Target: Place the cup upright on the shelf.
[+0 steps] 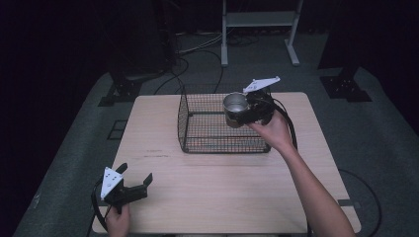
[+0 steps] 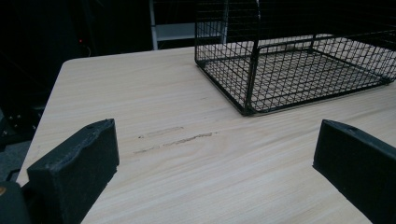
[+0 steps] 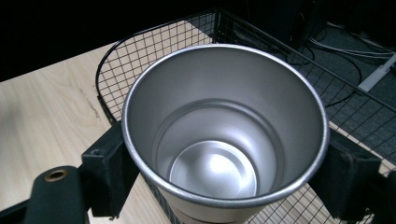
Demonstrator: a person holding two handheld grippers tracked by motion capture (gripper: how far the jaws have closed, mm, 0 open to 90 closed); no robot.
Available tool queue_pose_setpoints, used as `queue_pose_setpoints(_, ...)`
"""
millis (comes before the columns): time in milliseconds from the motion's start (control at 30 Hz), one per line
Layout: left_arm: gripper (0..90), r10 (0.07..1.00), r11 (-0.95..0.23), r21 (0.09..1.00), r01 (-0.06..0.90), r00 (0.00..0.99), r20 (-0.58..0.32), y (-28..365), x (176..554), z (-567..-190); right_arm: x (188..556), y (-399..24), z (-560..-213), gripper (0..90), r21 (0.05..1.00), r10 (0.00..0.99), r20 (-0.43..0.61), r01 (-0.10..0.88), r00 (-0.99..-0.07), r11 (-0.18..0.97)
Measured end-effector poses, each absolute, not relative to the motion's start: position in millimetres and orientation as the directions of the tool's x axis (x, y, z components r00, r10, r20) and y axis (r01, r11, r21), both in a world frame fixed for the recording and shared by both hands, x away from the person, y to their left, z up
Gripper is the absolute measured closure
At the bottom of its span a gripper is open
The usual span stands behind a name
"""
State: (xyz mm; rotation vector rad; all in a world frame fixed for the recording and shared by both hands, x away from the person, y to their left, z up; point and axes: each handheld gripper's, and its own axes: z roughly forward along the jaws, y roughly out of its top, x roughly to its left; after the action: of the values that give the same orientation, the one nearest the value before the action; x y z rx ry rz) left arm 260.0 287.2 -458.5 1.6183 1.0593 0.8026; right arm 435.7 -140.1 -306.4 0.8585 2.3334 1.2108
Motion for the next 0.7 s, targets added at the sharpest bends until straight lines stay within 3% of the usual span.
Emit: queue_pose_setpoints(700, 0.0, 0.918, -0.12, 0.959, 0.255, 0.396, 0.009, 287.9, 260.3, -458.7, 474.0, -116.0, -314.9, 17.6, 0.807, 0.683, -0.009, 0.398, -0.731, 0.437)
